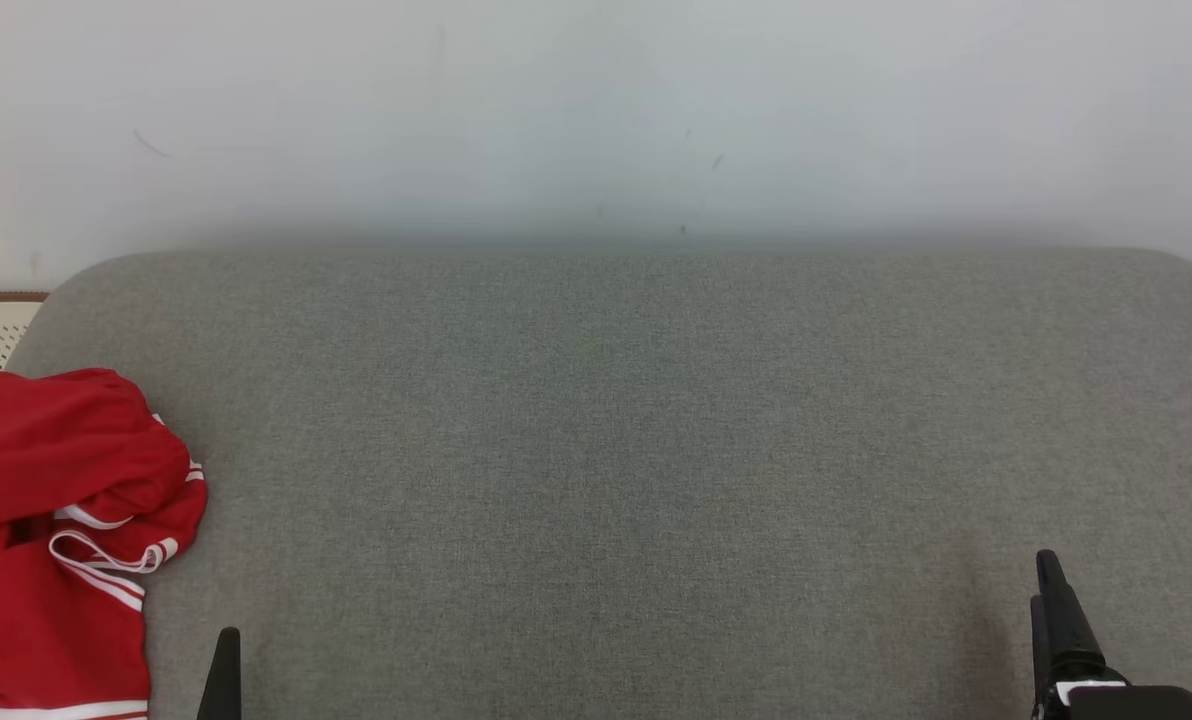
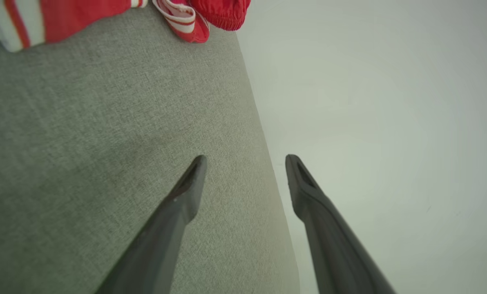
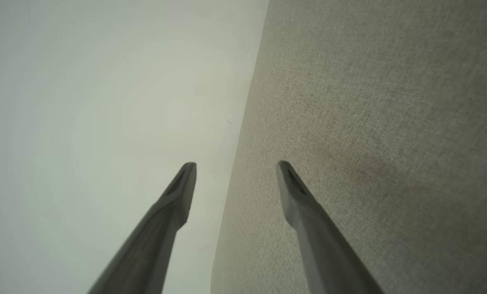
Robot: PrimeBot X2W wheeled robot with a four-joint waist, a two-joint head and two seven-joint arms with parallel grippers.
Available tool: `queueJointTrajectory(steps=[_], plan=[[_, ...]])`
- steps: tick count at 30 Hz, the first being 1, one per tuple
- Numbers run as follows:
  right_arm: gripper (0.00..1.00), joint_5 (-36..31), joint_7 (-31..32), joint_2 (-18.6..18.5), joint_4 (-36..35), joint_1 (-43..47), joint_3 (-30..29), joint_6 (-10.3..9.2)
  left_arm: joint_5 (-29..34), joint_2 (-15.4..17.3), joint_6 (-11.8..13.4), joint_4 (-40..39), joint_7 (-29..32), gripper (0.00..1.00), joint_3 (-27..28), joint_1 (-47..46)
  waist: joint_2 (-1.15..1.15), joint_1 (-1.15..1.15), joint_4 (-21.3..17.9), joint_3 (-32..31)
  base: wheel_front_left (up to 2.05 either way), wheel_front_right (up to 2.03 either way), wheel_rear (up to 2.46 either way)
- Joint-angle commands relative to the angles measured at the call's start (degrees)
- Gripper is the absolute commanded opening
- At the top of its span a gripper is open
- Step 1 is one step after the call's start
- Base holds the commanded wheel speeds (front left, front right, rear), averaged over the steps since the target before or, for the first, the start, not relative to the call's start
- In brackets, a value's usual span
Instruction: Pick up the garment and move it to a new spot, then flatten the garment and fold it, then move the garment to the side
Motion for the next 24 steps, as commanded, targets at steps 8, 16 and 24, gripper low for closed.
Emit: queueJointTrajectory(steps=[8, 16, 24], plan=[[1.0, -9.46, -2.07, -1.61, 0.45, -2.87, 2.64, 0.02, 11.28, 0.47, -0.03, -0.18, -2.49, 1.0, -0.02, -2.5, 0.0, -0.01, -0.16, 0.1, 0.0, 0.0, 0.0], [1.0, -17.18, -3.54, -2.54, 1.79, -4.22, 5.72, 0.02, 20.42, 0.59, -0.03, 0.42, -4.32, 1.0, -1.04, -3.31, 0.0, -0.01, -0.31, 0.18, 0.0, 0.0, 0.0], [1.0, -22.29, -4.72, -3.41, 2.76, -5.46, 8.03, 0.02, 27.48, 0.65, -0.04, 1.12, -5.81, 1.0, -1.29, -3.89, 0.0, -0.01, -0.46, 0.15, 0.0, 0.0, 0.0]])
